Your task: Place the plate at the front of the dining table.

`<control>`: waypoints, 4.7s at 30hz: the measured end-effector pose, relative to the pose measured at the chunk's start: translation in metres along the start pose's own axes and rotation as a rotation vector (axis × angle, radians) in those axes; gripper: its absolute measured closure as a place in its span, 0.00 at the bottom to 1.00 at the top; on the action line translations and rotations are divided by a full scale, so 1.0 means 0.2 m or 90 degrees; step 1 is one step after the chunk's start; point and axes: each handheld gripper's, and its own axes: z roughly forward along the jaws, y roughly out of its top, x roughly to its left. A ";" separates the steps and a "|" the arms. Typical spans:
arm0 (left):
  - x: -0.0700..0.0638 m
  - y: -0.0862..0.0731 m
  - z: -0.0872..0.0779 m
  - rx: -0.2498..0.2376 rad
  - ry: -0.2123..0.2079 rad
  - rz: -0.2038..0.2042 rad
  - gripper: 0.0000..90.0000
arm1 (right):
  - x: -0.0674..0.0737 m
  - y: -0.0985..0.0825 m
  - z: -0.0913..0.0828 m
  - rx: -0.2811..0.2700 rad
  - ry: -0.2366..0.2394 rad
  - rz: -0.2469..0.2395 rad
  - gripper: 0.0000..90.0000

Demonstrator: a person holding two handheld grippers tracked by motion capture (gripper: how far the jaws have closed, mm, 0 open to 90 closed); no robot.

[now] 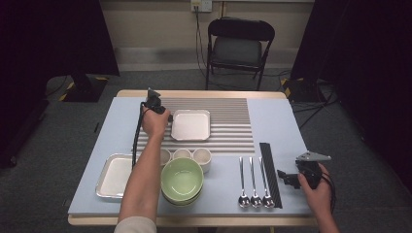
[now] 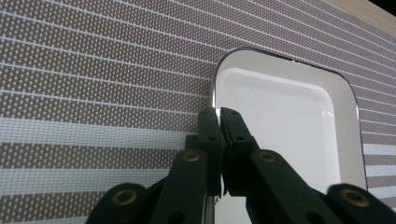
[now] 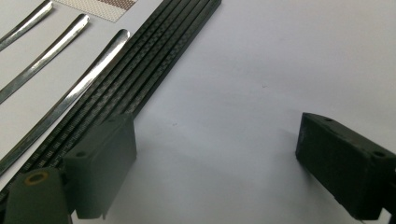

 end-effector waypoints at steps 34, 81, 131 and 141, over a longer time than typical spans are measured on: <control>0.05 -0.02 -0.14 -0.012 -0.031 0.022 0.92 | 0.00 0.00 0.00 0.000 0.000 0.000 0.12; 0.12 -0.03 -0.30 -0.059 -0.048 0.051 0.57 | 0.00 0.00 0.00 0.000 0.000 0.000 0.12; 0.22 -0.09 -0.43 -0.089 -0.077 0.103 0.33 | 0.00 0.00 0.00 0.000 0.000 0.000 0.12; 0.26 -0.11 -0.43 -0.096 -0.069 0.096 0.31 | 0.00 0.00 0.00 0.000 0.000 0.000 0.12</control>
